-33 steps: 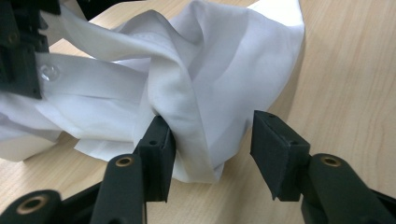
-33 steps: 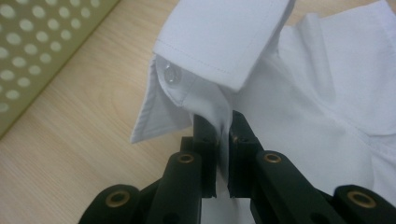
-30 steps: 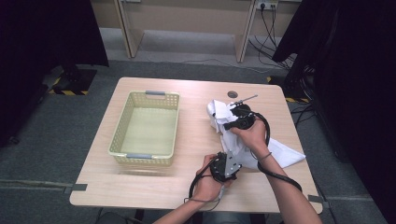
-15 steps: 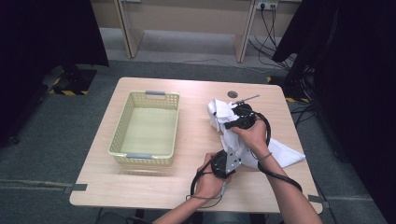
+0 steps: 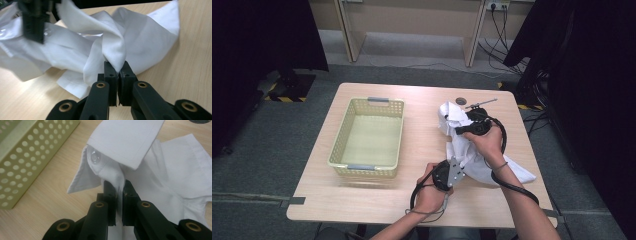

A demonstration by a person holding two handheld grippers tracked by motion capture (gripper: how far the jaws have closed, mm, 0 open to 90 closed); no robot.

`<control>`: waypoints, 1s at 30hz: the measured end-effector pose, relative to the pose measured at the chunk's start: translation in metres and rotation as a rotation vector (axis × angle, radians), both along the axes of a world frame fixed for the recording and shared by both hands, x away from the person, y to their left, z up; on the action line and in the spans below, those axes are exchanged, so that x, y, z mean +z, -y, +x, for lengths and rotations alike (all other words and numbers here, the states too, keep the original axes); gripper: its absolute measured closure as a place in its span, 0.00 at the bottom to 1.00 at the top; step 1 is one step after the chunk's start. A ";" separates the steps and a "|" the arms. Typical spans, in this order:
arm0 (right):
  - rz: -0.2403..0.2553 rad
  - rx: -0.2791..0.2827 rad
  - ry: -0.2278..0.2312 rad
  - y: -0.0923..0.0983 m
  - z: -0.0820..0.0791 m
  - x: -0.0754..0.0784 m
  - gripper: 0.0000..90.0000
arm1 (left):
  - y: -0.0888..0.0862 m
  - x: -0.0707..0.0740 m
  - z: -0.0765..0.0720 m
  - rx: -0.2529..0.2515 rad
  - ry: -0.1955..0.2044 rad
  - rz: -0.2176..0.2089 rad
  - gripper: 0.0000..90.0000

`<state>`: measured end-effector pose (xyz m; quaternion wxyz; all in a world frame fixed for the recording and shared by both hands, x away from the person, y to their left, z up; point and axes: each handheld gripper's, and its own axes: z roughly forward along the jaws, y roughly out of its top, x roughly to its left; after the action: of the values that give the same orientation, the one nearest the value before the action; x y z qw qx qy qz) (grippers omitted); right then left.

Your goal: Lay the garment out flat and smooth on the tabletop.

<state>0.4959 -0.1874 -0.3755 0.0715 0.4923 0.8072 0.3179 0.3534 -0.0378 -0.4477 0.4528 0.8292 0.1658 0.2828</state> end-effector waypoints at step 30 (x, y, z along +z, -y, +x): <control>0.037 -0.171 -0.082 0.095 -0.001 -0.040 0.92 | -0.026 0.029 -0.015 -0.047 0.132 0.053 0.97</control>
<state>0.4945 -0.2828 -0.4157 0.0560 0.5733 0.7583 0.3052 0.3379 -0.0116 -0.4191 0.4472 0.8241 0.1083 0.3305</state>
